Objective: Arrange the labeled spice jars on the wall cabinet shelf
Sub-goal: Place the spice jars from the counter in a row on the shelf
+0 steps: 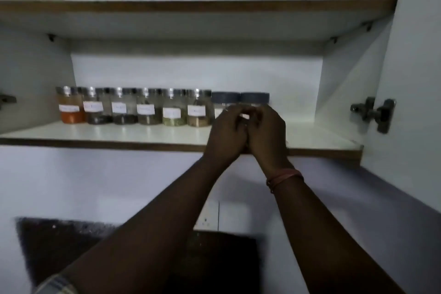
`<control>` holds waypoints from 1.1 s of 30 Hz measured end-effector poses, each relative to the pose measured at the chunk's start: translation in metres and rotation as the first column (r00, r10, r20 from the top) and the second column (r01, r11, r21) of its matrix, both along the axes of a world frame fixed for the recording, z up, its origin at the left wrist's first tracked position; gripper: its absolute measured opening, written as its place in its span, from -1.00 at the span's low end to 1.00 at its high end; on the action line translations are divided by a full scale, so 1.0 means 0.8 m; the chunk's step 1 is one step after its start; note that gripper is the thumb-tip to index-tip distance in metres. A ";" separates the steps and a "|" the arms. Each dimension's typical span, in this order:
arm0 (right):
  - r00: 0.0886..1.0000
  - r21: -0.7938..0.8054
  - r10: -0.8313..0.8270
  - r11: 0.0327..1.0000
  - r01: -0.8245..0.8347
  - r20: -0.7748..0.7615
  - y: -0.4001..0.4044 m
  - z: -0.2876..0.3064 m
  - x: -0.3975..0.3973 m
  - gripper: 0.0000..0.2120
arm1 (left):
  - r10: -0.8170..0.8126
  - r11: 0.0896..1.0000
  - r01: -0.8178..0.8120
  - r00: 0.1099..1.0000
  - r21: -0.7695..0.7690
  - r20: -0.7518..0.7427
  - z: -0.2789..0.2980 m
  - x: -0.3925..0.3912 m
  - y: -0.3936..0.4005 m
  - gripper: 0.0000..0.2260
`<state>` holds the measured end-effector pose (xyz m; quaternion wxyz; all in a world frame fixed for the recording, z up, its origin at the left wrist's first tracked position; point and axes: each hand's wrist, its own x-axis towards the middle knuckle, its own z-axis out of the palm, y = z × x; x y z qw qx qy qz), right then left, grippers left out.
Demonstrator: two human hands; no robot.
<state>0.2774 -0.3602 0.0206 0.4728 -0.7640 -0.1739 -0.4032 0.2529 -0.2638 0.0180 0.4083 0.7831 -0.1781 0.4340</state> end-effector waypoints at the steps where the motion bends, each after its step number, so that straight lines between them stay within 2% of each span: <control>1: 0.999 0.009 0.022 1.000 -0.022 0.046 0.004 -0.013 -0.013 -0.82 | 0.003 1.000 -0.003 0.999 -0.003 0.050 -0.013 -0.012 0.004 -0.60; 5: 0.973 0.024 0.129 0.990 -0.136 0.192 0.020 -0.077 -0.059 -0.84 | -0.010 0.997 0.023 0.982 -0.067 0.191 -0.073 -0.061 0.020 -0.63; 7: 0.968 -0.023 0.124 0.992 -0.121 0.220 0.030 -0.105 -0.075 -0.83 | 0.005 0.991 0.021 0.983 -0.135 0.186 -0.096 -0.075 0.032 -0.66; 10: 0.975 -0.067 0.140 0.989 -0.130 0.170 0.046 -0.154 -0.100 -0.79 | 0.012 0.965 0.002 0.999 -0.264 0.049 -0.144 -0.089 0.051 -0.66; 13: 0.992 -0.110 0.127 0.986 -0.127 -0.010 0.065 -0.221 -0.129 -0.80 | -0.021 0.945 -0.023 0.991 -0.326 -0.132 -0.213 -0.111 0.075 -0.69; 16: 0.972 -0.147 0.125 0.977 -0.156 -0.199 0.081 -0.303 -0.160 -0.84 | -0.042 0.934 -0.082 0.941 -0.347 -0.337 -0.301 -0.141 0.101 -0.73; 19: 0.928 -0.196 0.088 0.966 -0.169 -0.362 0.091 -0.381 -0.188 -0.85 | -0.041 0.924 -0.188 0.815 -0.332 -0.578 -0.385 -0.169 0.114 -0.82; 21: 0.888 -0.189 0.072 0.966 -0.175 -0.454 0.090 -0.429 -0.208 -0.87 | -0.066 0.917 -0.247 0.679 -0.312 -0.732 -0.437 -0.187 0.120 -0.83; 23: 0.826 -0.165 0.050 0.971 -0.171 -0.561 0.087 -0.472 -0.228 -0.89 | -0.079 0.948 -0.220 0.532 -0.228 -0.843 -0.480 -0.204 0.125 -0.79; 26: 0.681 -0.168 -0.027 0.976 -0.142 -0.732 0.078 -0.521 -0.259 -0.86 | -0.159 0.960 -0.162 0.349 -0.226 -0.923 -0.522 -0.238 0.124 -0.70; 29: 0.541 -0.180 -0.093 0.977 -0.110 -0.836 0.064 -0.563 -0.287 -0.82 | -0.181 0.969 -0.134 0.196 -0.209 -0.964 -0.560 -0.267 0.120 -0.63; 31: 0.470 -0.198 -0.122 0.973 -0.115 -0.874 0.055 -0.583 -0.300 -0.80 | -0.159 0.974 -0.136 0.143 -0.179 -0.977 -0.578 -0.273 0.120 -0.62; 32: 0.442 -0.190 -0.119 0.974 -0.120 -0.889 0.052 -0.590 -0.302 -0.79 | -0.220 0.951 -0.200 0.110 -0.238 -0.969 -0.584 -0.276 0.118 -0.63; 33: 0.413 -0.173 -0.109 0.977 -0.122 -0.904 0.048 -0.596 -0.302 -0.77 | -0.225 0.955 -0.177 0.082 -0.237 -0.971 -0.591 -0.275 0.114 -0.65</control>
